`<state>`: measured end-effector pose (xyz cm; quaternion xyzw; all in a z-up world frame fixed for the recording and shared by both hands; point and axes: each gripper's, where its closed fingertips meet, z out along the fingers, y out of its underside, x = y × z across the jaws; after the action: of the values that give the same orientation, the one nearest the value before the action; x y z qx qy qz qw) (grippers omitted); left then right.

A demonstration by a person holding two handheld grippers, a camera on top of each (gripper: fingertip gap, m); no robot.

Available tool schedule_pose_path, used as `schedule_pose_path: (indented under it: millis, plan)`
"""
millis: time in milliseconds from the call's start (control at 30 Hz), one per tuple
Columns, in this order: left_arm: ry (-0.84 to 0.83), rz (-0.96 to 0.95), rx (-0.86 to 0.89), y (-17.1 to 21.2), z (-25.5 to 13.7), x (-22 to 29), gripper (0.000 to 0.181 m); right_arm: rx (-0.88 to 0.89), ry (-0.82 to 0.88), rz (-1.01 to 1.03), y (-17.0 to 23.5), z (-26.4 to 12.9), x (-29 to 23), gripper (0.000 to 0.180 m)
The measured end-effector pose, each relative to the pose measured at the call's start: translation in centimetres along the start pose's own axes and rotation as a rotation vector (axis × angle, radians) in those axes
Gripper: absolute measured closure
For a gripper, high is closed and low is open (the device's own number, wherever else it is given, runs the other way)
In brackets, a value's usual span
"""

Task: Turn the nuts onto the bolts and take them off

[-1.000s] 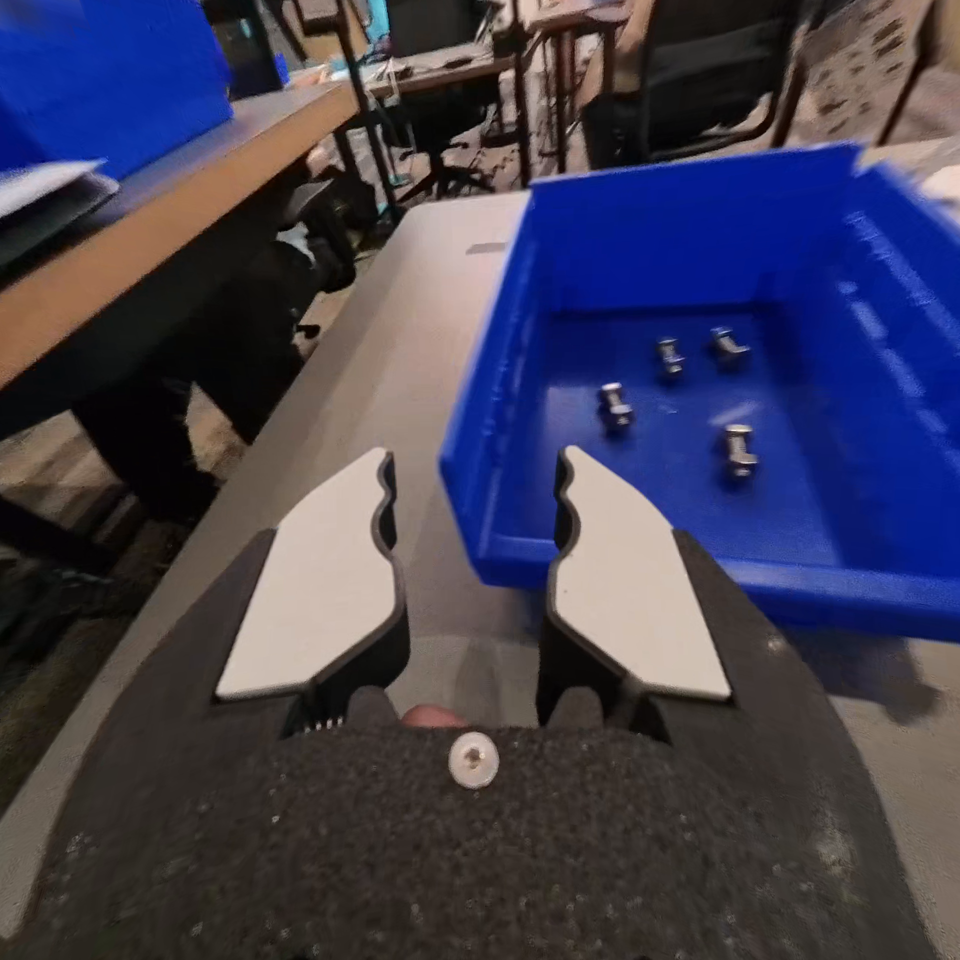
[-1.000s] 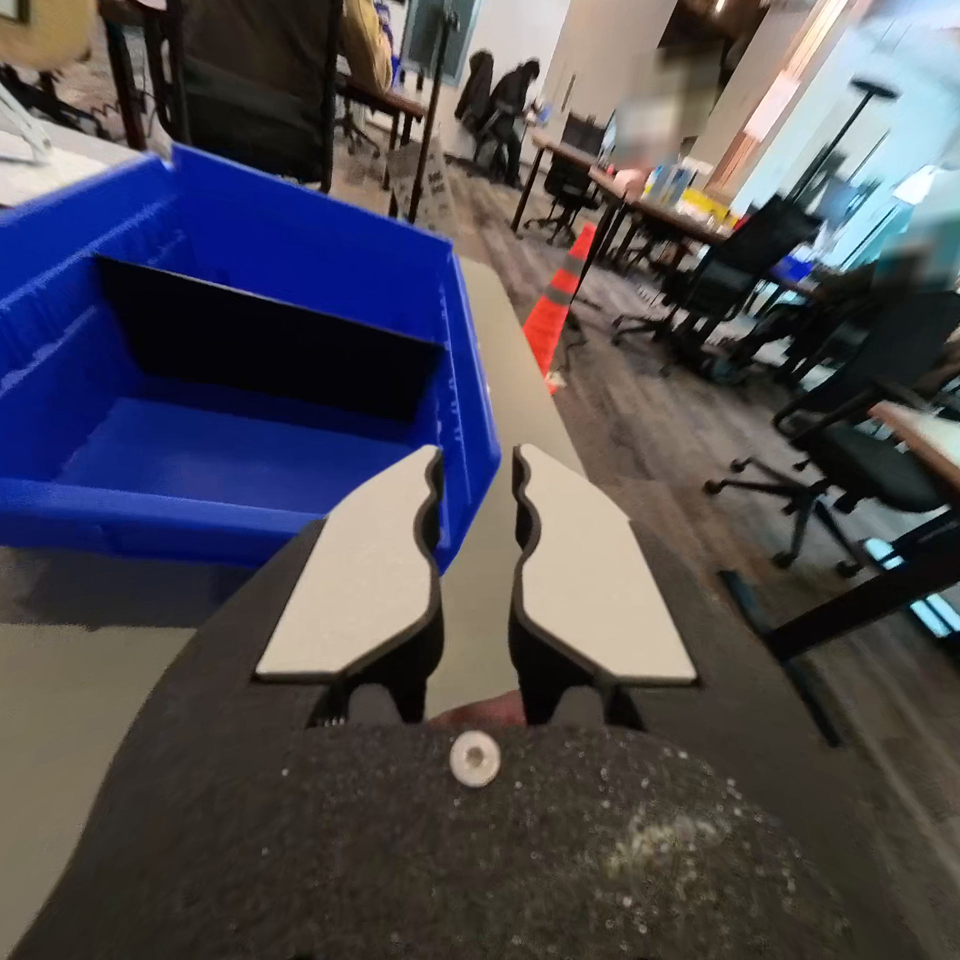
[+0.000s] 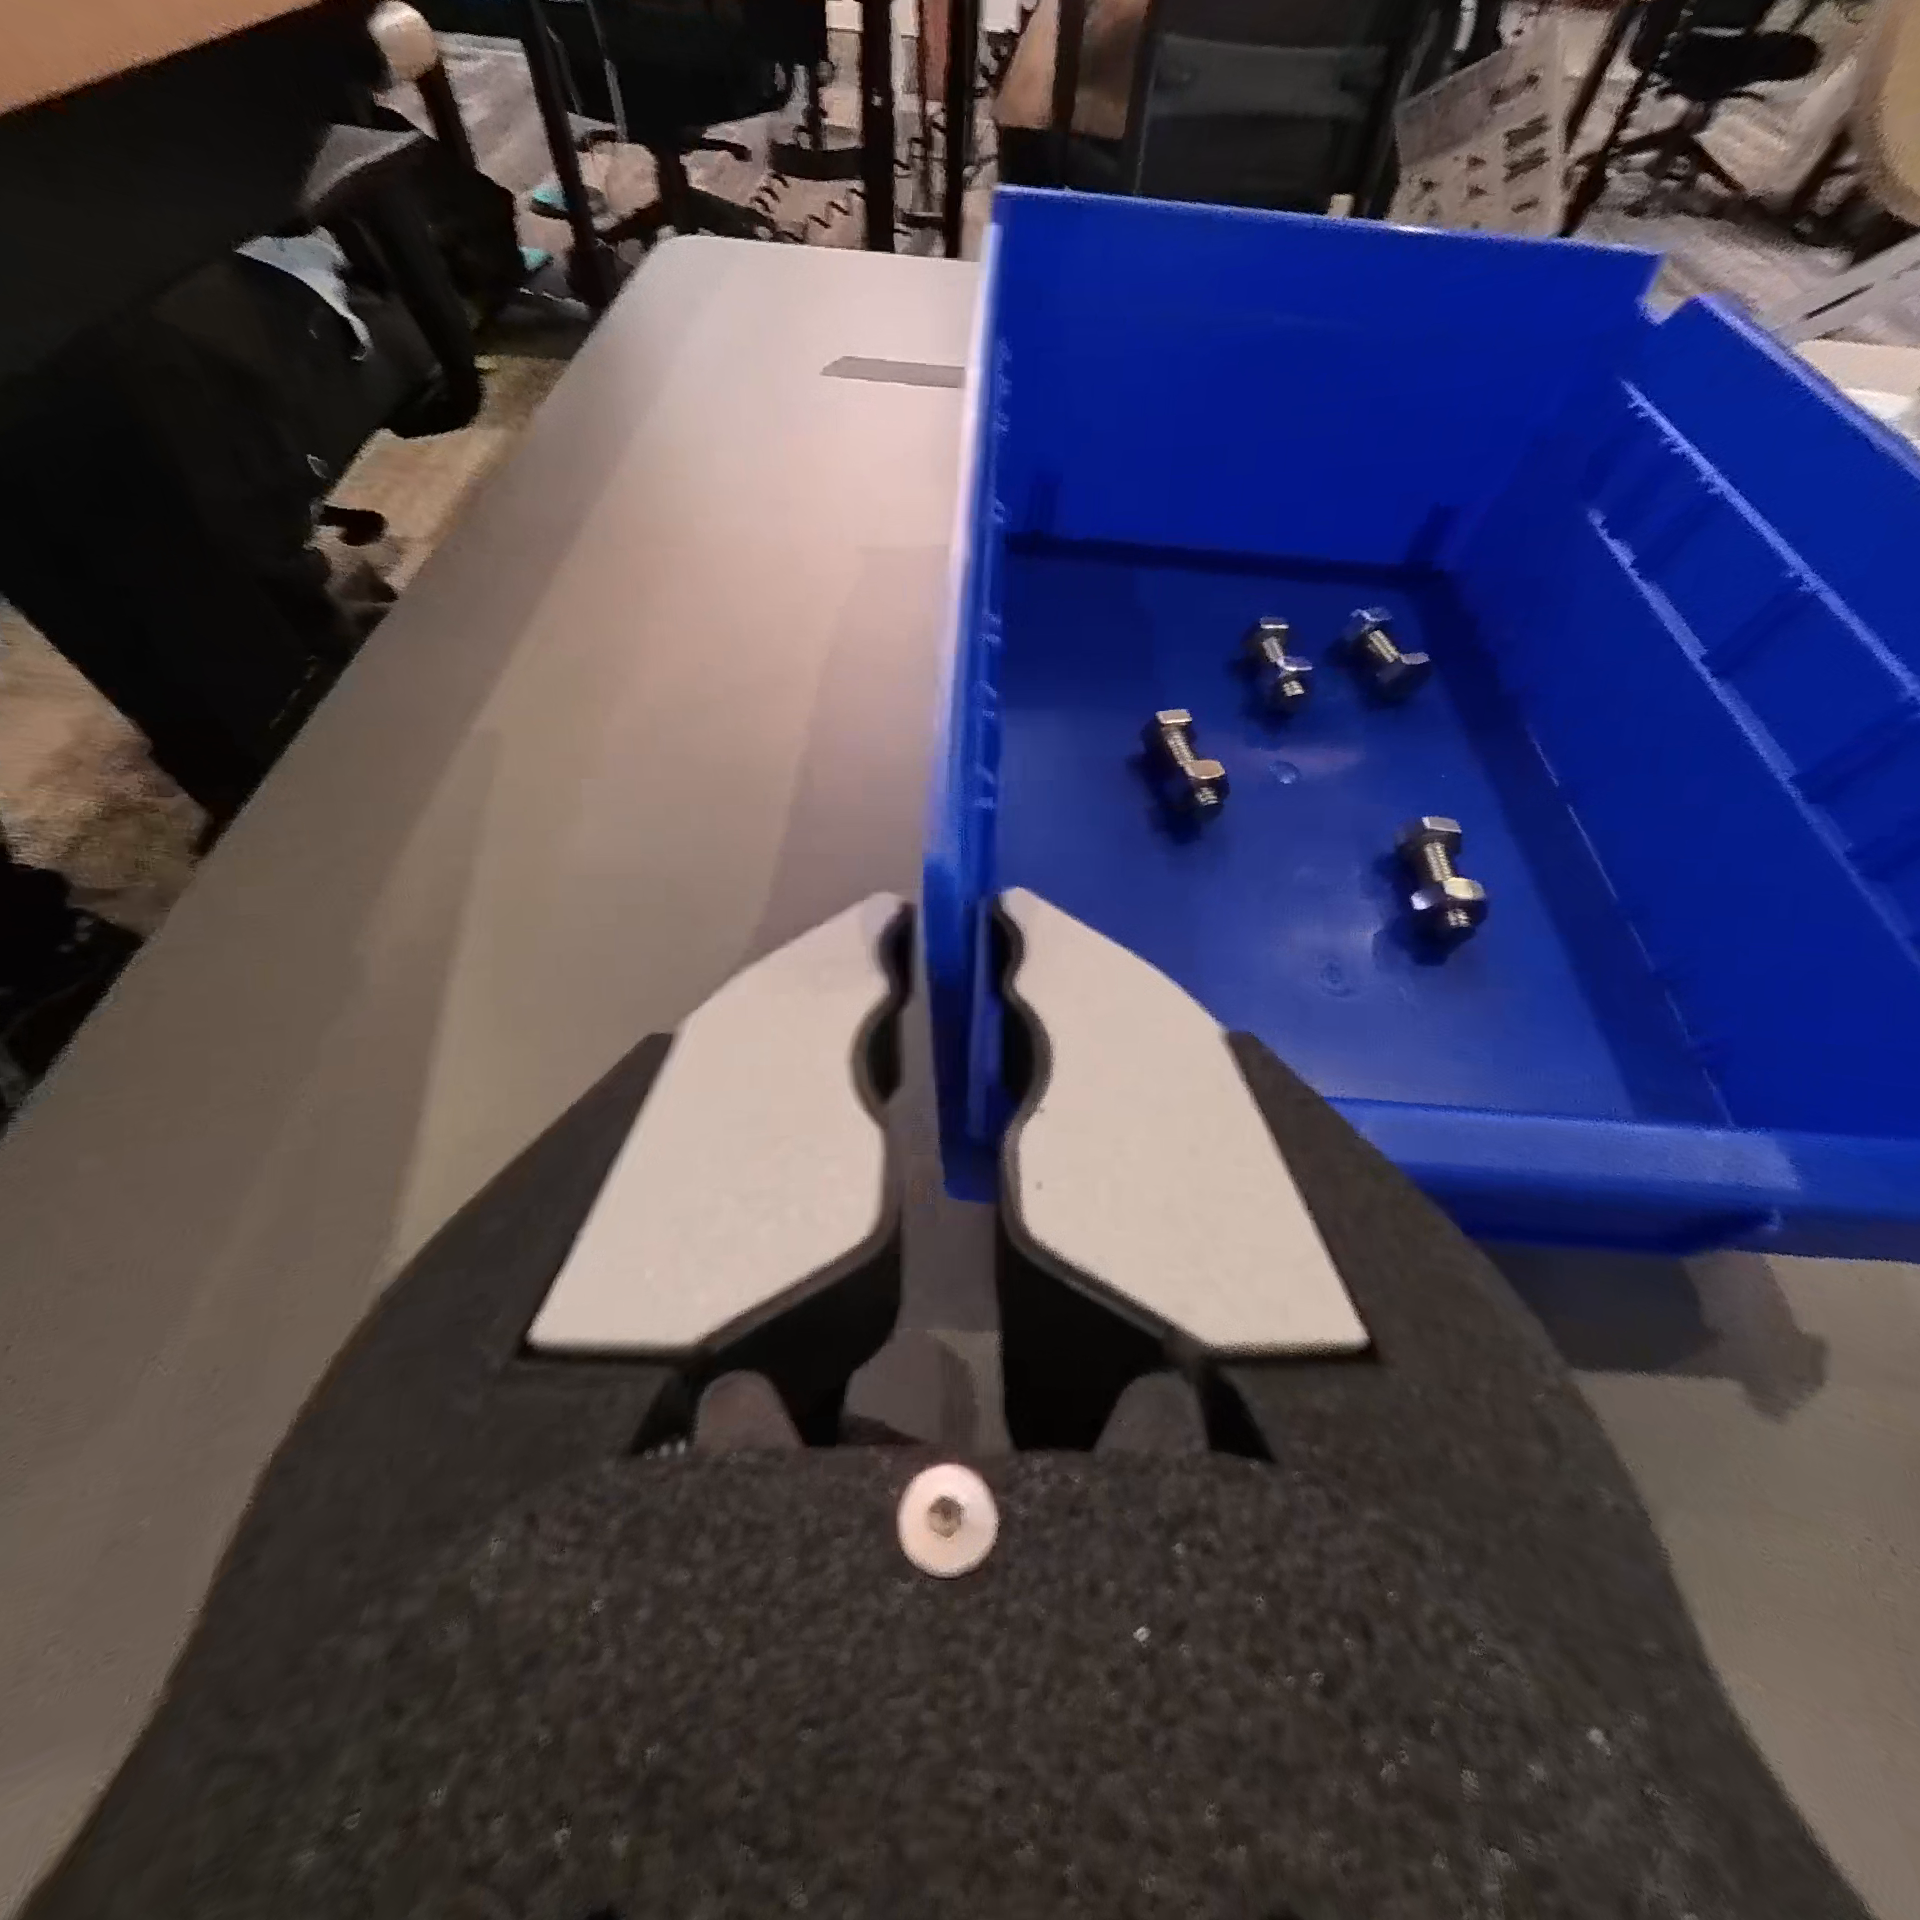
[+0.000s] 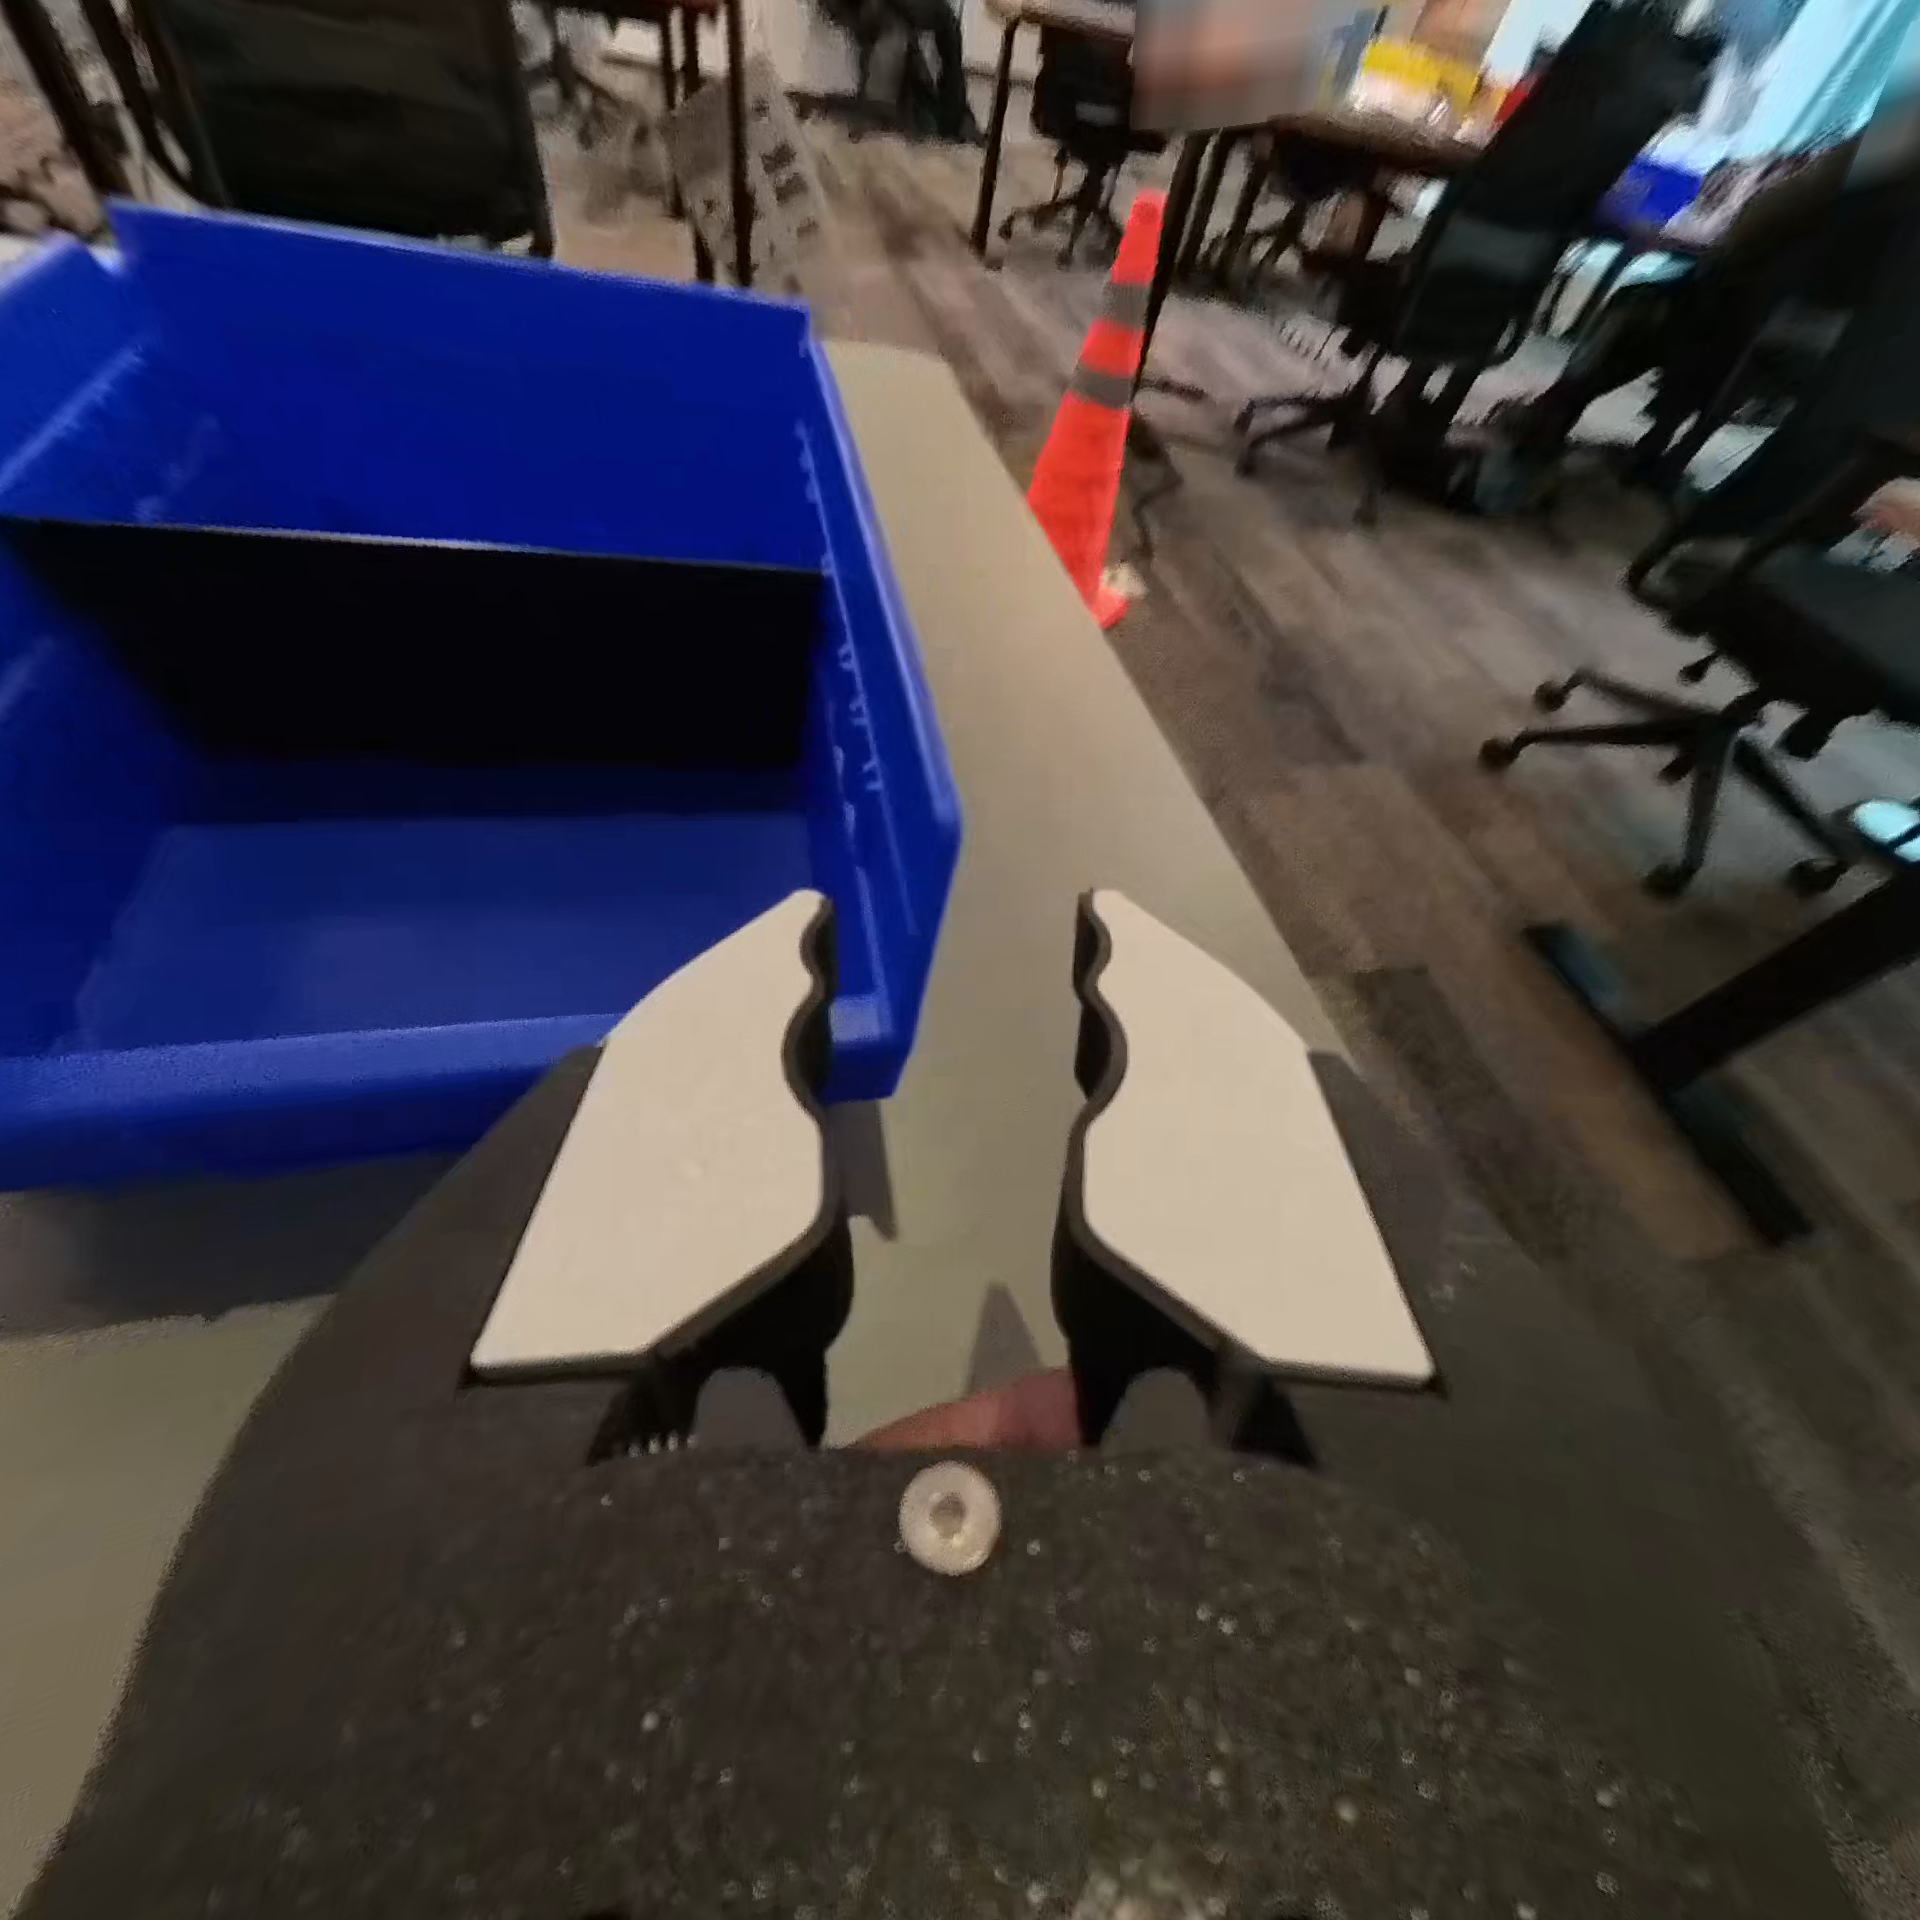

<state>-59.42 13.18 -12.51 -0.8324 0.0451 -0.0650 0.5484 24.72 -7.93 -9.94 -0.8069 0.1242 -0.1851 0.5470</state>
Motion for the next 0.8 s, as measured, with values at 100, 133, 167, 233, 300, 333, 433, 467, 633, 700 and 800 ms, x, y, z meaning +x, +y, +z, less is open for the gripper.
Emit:
schedule_pose_path:
  millis: [100,133,167,233,300,333,433,467,633,700,800]
  plan:
    - [-0.054,-0.005,0.042,-0.6,-1.3,-0.4,0.140,-0.096,-0.101,-0.015,1.6,2.3,-0.7,0.140]
    - [-0.057,-0.017,0.065,-1.1,-2.1,-0.4,0.138,-0.111,-0.110,-0.031,2.0,2.9,-0.8,0.146]
    - [-0.052,-0.024,0.083,-1.5,-3.0,-0.2,0.136,-0.111,-0.105,-0.043,2.1,3.3,-0.7,0.155]
    - [-0.038,-0.017,0.102,-2.3,-4.7,0.5,0.132,-0.105,-0.136,-0.020,2.0,3.8,-1.0,0.170]
    - [-0.015,0.003,0.120,-3.0,-6.2,1.7,0.128,-0.099,-0.158,0.013,1.9,4.1,-1.0,0.172]
    - [0.002,0.019,0.128,-3.3,-6.9,2.5,0.128,-0.097,-0.175,0.035,1.9,4.1,-1.0,0.173]
    - [0.030,0.081,0.146,-3.9,-8.5,4.9,0.129,-0.082,-0.199,0.075,1.9,4.0,-1.0,0.174]
    - [0.038,0.101,0.151,-4.1,-9.0,5.8,0.129,-0.081,-0.195,0.072,1.9,3.9,-0.9,0.174]
    - [0.125,0.162,0.165,-4.6,-10.0,10.3,0.129,-0.079,-0.256,0.067,1.9,4.1,-1.0,0.176]
    - [0.170,0.181,0.152,-4.5,-9.9,12.1,0.129,-0.074,-0.271,0.060,1.7,4.5,-0.8,0.176]
    - [0.218,0.190,0.134,-4.7,-9.6,14.0,0.127,-0.077,-0.286,0.066,1.6,4.8,-0.7,0.176]
